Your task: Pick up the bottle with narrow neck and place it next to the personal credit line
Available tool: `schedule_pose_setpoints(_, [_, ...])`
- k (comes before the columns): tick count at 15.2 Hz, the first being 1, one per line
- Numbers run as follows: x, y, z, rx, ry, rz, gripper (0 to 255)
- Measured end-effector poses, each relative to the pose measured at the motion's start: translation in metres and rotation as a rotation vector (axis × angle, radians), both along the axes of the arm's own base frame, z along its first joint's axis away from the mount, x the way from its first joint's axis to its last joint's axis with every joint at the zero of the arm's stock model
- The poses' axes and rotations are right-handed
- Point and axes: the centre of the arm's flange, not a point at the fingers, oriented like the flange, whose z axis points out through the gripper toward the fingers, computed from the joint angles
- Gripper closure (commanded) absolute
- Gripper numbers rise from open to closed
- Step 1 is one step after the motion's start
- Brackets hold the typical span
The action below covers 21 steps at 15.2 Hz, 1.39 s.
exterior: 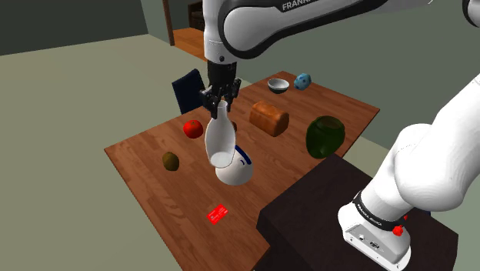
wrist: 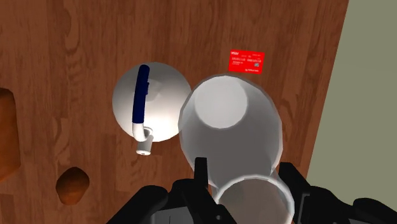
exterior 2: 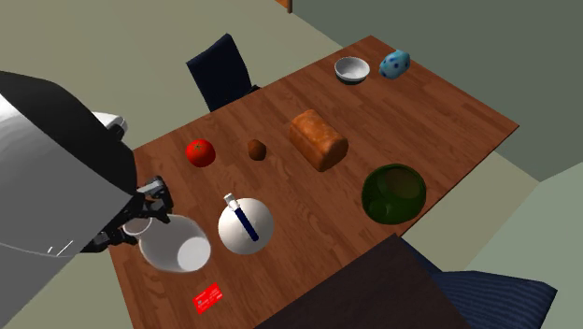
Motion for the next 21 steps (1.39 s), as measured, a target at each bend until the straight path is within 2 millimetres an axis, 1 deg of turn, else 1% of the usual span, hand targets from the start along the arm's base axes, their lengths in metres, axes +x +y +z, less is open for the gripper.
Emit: schedule_pose_setpoints(21, [0.0,0.0,-0.112,0.0,0.0,0.0,255])
